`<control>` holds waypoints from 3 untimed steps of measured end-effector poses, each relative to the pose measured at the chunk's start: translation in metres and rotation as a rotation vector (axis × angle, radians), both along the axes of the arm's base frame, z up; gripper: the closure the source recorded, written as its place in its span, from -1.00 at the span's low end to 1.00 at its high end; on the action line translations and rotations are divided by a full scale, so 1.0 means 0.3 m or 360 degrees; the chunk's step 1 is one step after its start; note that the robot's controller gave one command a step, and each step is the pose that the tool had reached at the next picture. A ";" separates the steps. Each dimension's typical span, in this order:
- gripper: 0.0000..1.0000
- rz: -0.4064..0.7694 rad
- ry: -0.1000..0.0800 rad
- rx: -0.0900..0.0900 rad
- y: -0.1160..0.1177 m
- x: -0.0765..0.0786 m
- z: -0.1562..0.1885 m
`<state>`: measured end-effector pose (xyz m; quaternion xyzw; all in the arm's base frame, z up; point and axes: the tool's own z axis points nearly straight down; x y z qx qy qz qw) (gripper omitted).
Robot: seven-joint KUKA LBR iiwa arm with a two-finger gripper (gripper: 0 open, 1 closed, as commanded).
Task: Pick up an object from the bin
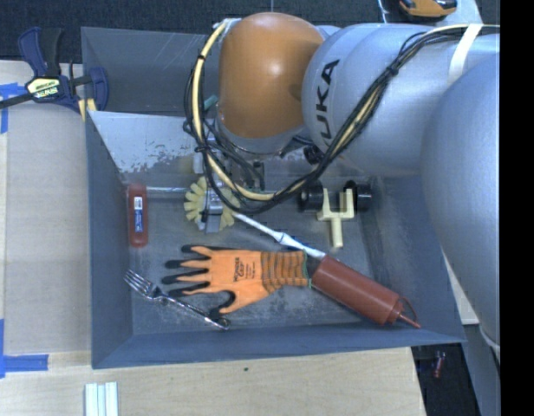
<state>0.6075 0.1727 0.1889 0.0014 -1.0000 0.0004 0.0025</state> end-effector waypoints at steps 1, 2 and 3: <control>-1.00 -0.0004 -0.0013 0.0003 -0.003 0.005 0.018; -1.00 0.0182 -0.0016 0.0004 -0.122 -0.115 -0.224; -1.00 0.0209 -0.0025 0.0007 -0.165 -0.205 -0.210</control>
Offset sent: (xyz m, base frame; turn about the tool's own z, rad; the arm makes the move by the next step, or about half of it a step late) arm -0.0605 -0.0618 -0.1189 -0.1918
